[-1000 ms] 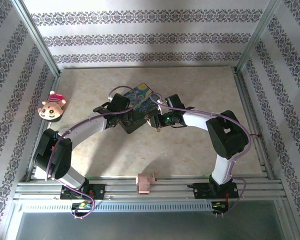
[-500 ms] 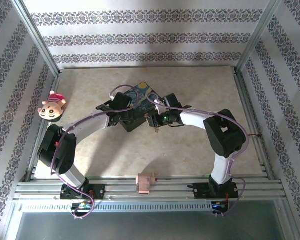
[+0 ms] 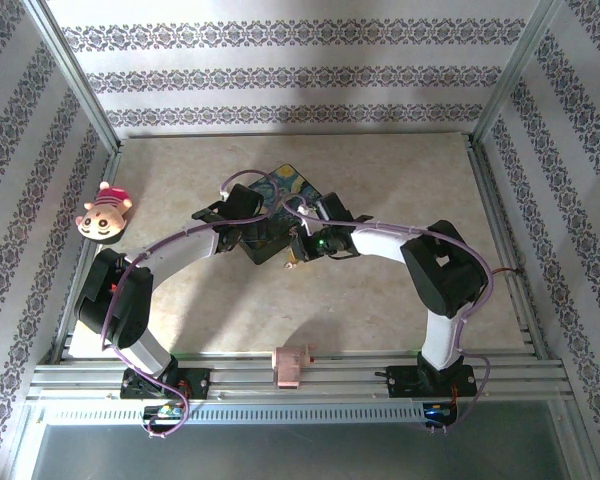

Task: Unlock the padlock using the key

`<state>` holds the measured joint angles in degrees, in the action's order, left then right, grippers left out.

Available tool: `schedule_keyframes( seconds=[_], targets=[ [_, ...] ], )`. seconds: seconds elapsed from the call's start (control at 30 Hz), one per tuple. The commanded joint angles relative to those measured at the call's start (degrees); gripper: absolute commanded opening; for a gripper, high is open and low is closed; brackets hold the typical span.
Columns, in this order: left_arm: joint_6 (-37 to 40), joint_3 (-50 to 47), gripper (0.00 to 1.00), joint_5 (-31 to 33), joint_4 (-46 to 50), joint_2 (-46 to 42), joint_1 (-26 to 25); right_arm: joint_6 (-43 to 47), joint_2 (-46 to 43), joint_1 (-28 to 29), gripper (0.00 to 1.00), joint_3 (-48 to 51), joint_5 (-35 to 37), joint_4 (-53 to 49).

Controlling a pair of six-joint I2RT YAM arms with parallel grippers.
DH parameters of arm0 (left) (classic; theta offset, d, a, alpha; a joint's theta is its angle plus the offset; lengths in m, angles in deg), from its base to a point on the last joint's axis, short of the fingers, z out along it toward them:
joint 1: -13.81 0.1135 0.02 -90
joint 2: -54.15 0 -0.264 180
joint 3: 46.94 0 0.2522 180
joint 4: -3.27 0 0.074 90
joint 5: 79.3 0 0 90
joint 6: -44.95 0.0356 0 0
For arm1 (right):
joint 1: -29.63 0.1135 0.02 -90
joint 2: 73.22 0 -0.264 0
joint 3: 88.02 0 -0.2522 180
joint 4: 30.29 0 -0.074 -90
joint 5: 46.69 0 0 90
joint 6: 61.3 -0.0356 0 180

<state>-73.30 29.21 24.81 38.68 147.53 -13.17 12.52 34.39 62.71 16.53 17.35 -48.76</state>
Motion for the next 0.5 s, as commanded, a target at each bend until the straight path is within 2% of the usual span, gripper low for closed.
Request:
schedule_keyframes(
  seconds=[0.0, 0.07, 0.3, 0.47],
  targets=[
    [1.07, -0.68, 0.99, 0.74, 1.03, 1.05, 1.39, -4.45, -1.95, 0.37, 0.07, 2.44, 2.77, 2.14],
    [0.93, -0.8, 0.99, 0.78, 0.94, 0.88, 1.39, -6.22, -2.22, 0.31, 0.07, 3.77, 3.17, 4.1],
    [0.66, -1.22, 0.99, 1.25, 1.11, 0.9, 1.34, -11.24, -4.87, 0.23, 0.21, 7.12, 3.64, 9.04],
    [0.48, -1.15, 0.99, 1.46, 1.38, 1.44, 1.4, -13.68, -7.78, 0.67, 0.29, 9.25, 7.76, 9.52]
  ],
)
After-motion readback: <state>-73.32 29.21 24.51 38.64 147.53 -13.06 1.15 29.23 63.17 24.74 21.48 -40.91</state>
